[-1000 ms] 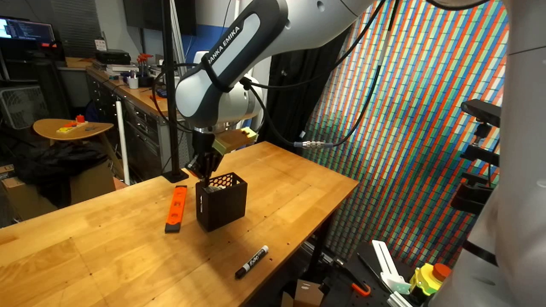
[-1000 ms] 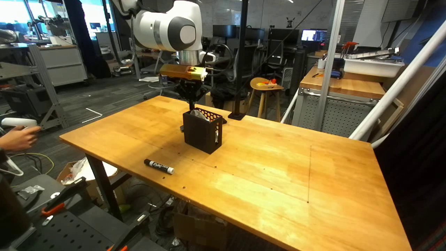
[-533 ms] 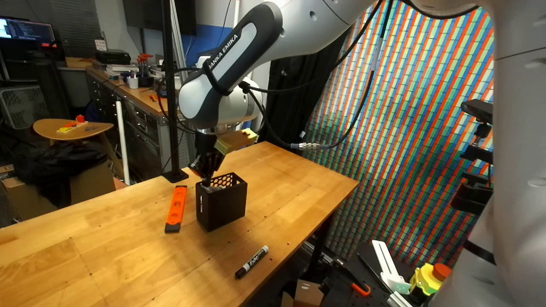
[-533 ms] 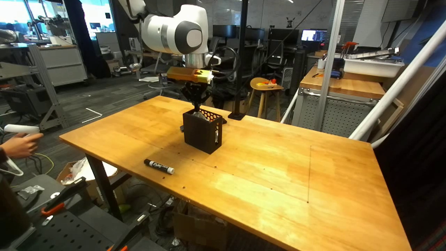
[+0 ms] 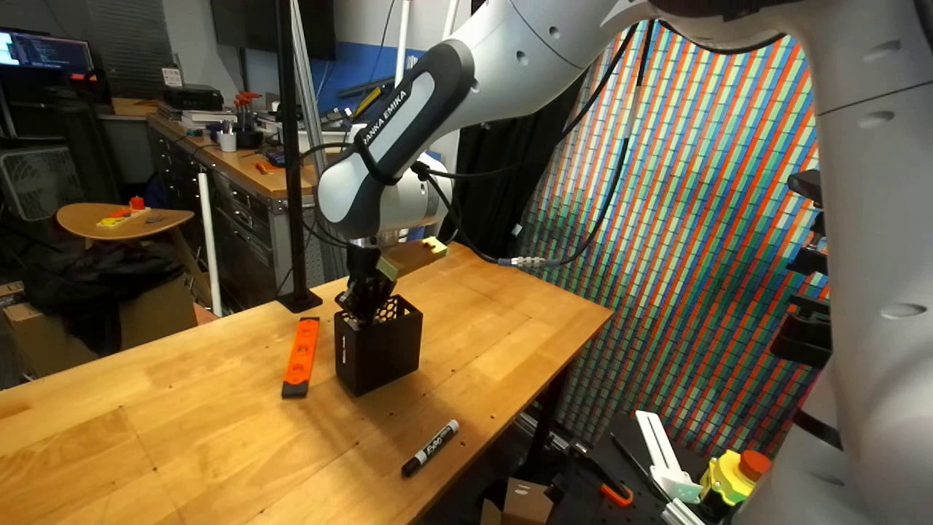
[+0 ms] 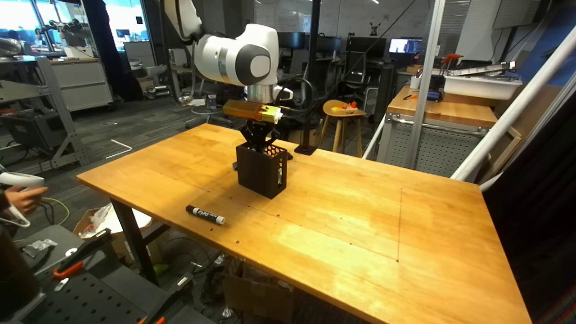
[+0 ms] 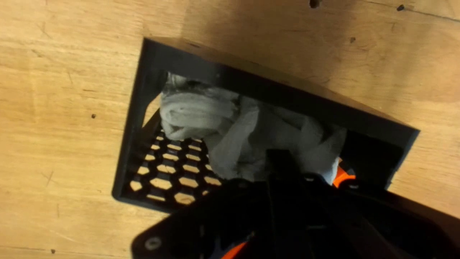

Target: Put the towel into the box.

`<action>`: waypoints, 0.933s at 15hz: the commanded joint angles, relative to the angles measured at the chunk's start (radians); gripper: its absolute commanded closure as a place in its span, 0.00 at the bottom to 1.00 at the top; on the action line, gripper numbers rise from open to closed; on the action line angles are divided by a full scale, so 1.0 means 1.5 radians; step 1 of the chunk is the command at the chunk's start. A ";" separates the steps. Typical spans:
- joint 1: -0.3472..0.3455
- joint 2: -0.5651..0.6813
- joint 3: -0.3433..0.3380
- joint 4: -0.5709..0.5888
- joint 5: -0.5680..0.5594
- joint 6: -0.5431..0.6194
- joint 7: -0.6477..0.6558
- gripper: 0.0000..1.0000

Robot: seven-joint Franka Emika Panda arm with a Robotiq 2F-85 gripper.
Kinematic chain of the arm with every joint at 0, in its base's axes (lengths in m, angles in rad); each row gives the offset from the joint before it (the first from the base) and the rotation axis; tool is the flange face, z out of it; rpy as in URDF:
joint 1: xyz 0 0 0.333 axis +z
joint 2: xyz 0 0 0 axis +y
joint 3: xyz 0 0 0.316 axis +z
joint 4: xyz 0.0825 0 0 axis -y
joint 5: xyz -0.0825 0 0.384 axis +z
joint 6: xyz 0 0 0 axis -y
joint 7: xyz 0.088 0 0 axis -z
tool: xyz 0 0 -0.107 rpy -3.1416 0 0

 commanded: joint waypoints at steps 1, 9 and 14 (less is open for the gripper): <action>-0.010 0.015 0.003 0.011 0.017 -0.014 -0.007 0.99; -0.027 0.062 0.006 0.013 0.051 -0.018 -0.003 0.99; -0.031 0.085 0.007 0.015 0.070 -0.019 -0.001 0.99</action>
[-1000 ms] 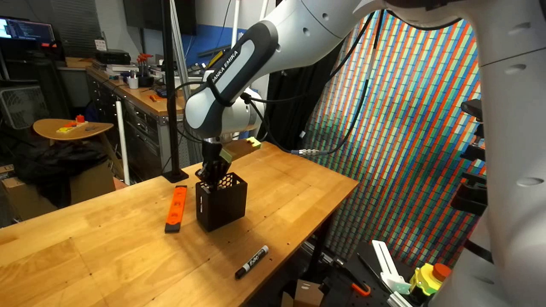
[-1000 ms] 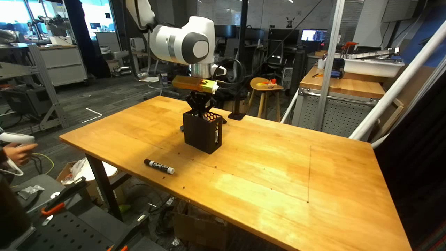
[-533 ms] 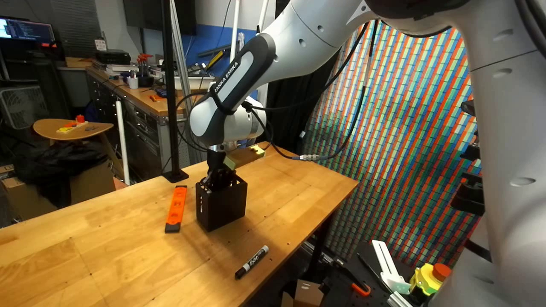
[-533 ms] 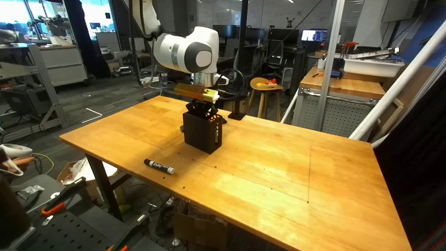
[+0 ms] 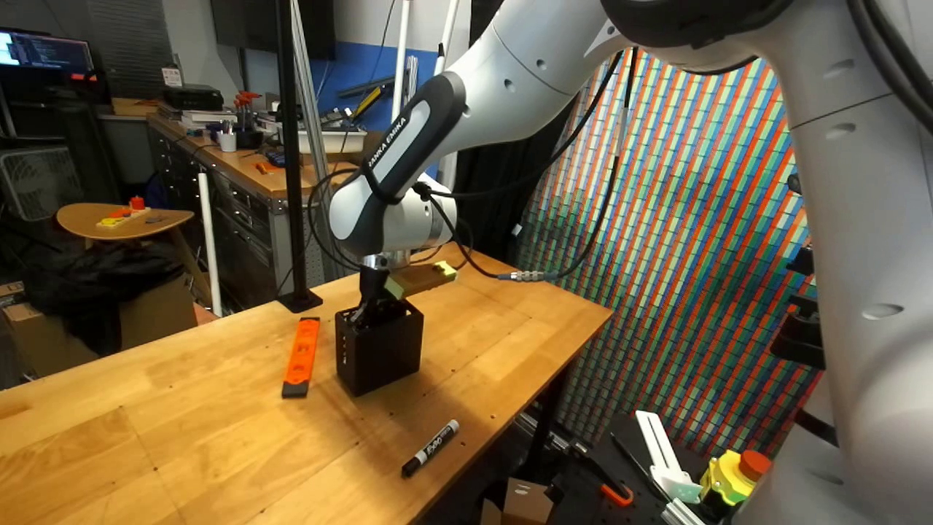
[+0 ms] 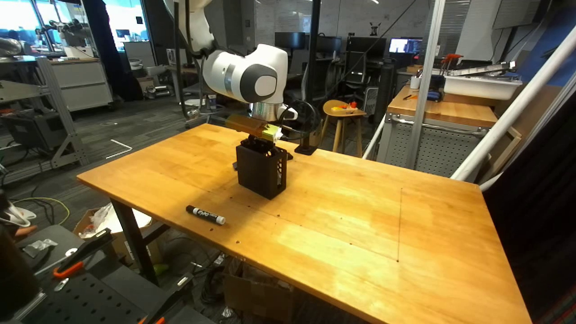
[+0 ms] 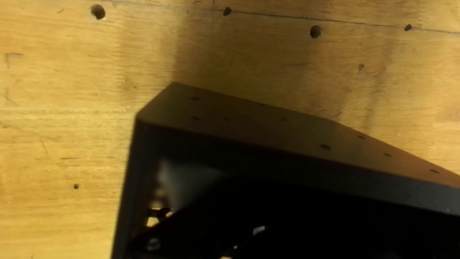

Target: Put the towel into the box.

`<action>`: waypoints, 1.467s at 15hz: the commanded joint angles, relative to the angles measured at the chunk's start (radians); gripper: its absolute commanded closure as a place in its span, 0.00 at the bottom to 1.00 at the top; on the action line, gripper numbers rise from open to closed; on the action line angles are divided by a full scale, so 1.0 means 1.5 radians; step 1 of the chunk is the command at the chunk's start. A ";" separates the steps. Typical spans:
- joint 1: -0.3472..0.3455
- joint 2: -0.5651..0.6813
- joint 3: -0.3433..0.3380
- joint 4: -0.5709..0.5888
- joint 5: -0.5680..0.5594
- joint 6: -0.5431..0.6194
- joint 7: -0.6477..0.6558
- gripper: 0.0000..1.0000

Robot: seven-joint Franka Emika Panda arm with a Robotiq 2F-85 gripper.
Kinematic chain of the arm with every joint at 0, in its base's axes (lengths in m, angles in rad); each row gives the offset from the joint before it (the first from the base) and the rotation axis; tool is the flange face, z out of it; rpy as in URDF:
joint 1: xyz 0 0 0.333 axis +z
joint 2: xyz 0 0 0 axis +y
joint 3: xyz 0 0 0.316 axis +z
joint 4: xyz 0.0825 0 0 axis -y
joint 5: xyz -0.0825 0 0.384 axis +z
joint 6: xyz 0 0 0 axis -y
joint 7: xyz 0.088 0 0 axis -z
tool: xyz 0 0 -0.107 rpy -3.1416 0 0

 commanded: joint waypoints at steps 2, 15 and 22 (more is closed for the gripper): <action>-0.007 0.035 0.006 0.008 0.022 -0.011 0.000 0.99; 0.006 -0.148 -0.012 -0.063 -0.024 -0.010 0.000 0.99; 0.002 -0.260 -0.009 -0.110 0.007 -0.011 -0.016 0.98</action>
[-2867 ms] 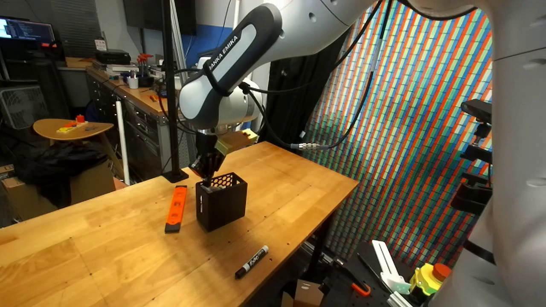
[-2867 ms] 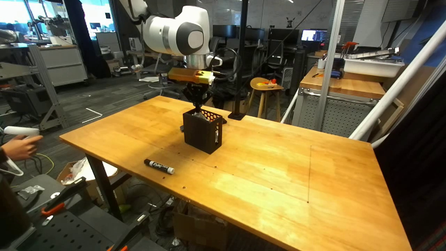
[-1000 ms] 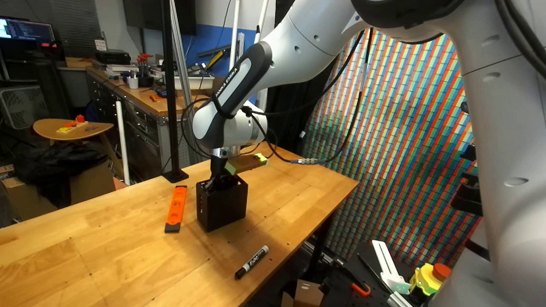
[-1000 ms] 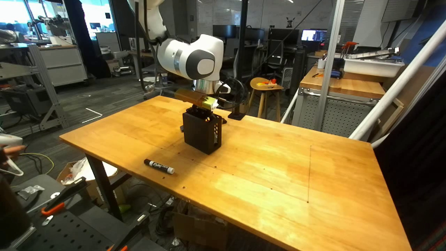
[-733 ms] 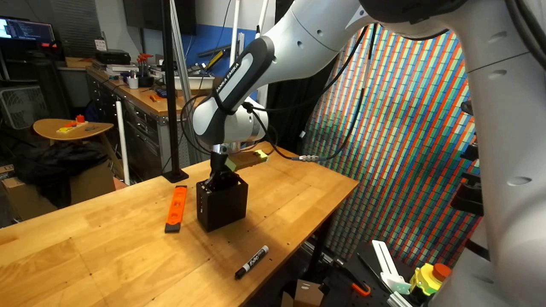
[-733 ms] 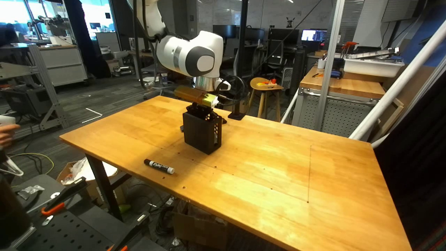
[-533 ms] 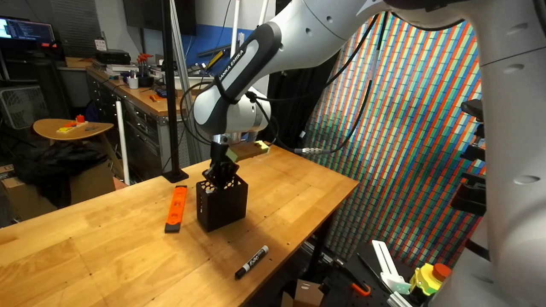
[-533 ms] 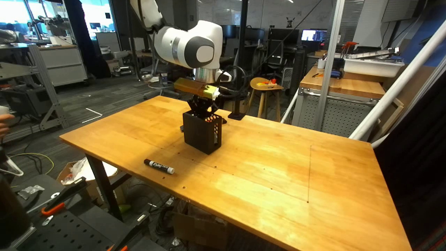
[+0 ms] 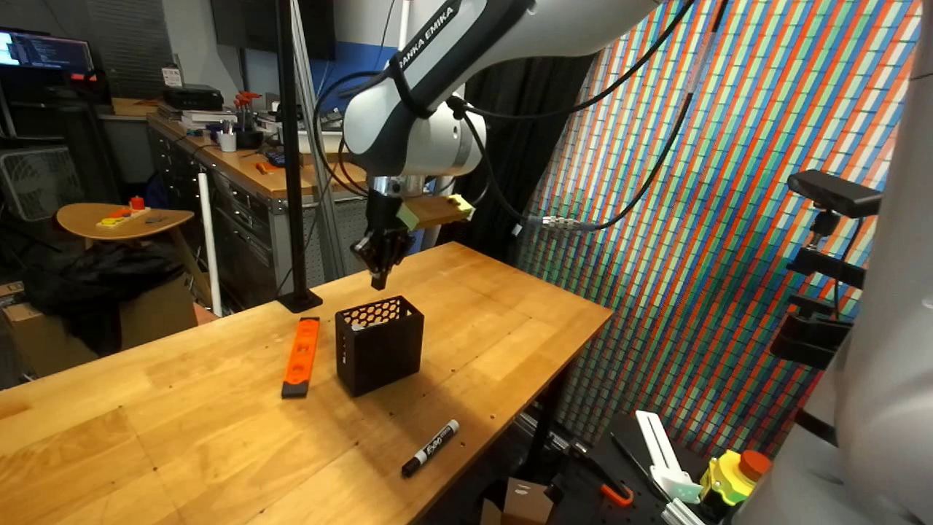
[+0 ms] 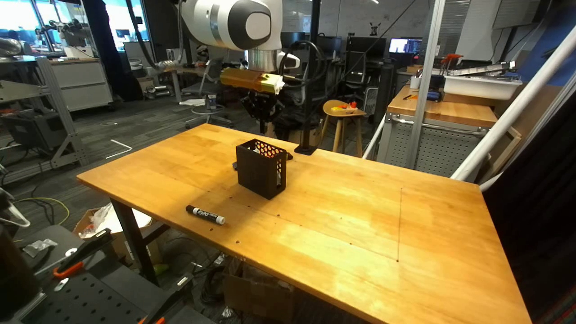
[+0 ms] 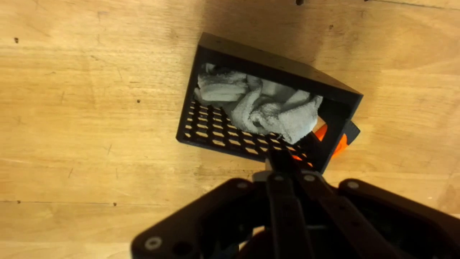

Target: Put the towel into the box.

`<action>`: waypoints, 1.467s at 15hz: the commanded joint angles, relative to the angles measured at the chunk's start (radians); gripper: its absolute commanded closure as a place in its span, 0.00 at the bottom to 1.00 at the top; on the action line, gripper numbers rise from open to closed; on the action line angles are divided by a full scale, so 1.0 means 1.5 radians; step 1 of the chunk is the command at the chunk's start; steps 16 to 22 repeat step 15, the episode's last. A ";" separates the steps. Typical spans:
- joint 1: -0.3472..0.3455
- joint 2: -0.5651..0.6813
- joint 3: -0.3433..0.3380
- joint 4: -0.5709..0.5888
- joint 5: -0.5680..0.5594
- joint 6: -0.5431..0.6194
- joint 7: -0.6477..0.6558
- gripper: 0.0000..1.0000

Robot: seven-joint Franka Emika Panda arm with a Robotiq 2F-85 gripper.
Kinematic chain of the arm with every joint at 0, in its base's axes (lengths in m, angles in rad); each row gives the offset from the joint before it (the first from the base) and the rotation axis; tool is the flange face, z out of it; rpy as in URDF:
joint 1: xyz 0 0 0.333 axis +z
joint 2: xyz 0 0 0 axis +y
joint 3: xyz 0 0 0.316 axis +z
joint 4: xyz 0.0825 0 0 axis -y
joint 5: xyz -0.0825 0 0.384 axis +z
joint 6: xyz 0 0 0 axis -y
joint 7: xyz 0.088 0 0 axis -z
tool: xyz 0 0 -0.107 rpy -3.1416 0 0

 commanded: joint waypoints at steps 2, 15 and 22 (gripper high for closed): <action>0.002 -0.104 -0.001 -0.071 0.047 0.001 -0.022 0.76; 0.012 -0.086 -0.012 -0.059 0.030 -0.001 -0.006 0.76; 0.012 -0.086 -0.012 -0.059 0.030 -0.001 -0.006 0.76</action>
